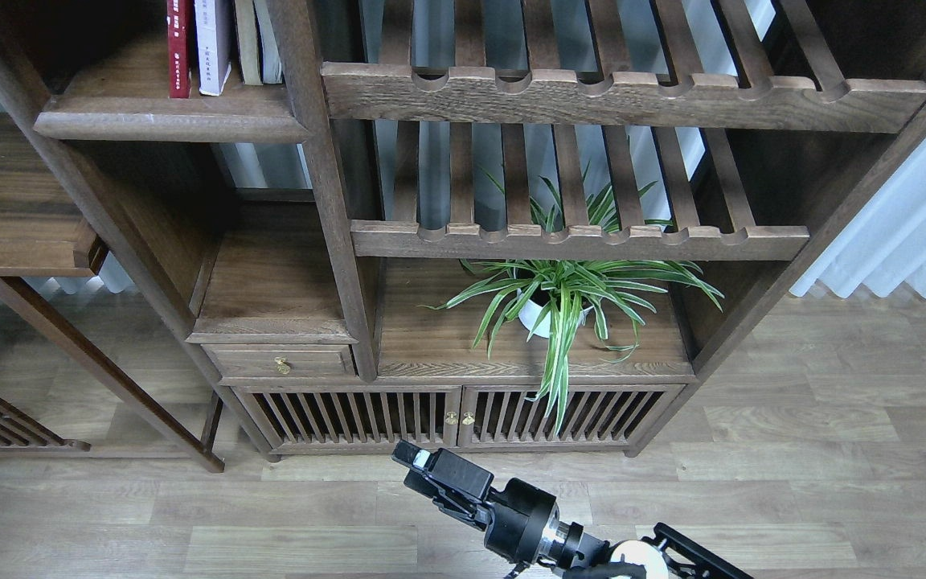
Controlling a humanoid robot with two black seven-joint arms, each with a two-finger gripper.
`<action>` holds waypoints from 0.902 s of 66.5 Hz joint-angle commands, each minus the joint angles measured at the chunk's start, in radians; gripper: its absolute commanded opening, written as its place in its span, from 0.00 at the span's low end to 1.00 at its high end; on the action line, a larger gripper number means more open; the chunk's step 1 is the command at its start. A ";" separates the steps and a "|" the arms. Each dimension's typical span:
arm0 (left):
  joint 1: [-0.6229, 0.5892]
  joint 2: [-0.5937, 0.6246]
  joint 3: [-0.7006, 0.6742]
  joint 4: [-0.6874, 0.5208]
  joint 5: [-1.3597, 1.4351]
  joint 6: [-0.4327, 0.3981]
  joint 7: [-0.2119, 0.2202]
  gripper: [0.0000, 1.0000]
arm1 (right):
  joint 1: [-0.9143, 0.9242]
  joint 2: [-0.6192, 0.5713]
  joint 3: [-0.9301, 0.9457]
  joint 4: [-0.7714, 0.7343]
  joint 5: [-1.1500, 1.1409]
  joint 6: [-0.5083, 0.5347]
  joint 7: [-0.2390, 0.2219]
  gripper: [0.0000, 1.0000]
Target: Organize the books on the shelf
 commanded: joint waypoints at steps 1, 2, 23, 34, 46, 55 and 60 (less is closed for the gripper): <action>0.011 -0.028 0.001 0.034 -0.003 0.000 -0.069 0.02 | 0.000 0.000 0.001 0.000 0.002 0.000 0.000 0.99; 0.011 -0.031 0.001 0.038 -0.003 0.000 -0.072 0.02 | 0.000 0.000 -0.001 0.000 0.002 0.000 0.000 0.99; -0.004 -0.120 -0.003 0.165 -0.009 0.004 -0.093 0.03 | 0.000 0.000 -0.001 0.005 0.011 0.000 0.000 0.99; -0.026 -0.126 -0.001 0.220 -0.020 0.005 -0.093 0.03 | -0.001 0.000 -0.001 0.008 0.015 0.000 0.000 0.99; -0.040 -0.137 0.002 0.275 -0.020 0.012 -0.093 0.03 | -0.003 0.000 -0.001 0.009 0.016 0.000 0.000 0.99; -0.054 -0.175 0.008 0.306 -0.019 0.021 -0.093 0.04 | -0.004 0.000 -0.001 0.009 0.018 0.000 0.001 0.99; -0.060 -0.187 0.010 0.315 -0.020 0.022 -0.093 0.06 | -0.006 0.000 -0.001 0.009 0.019 0.000 0.001 0.99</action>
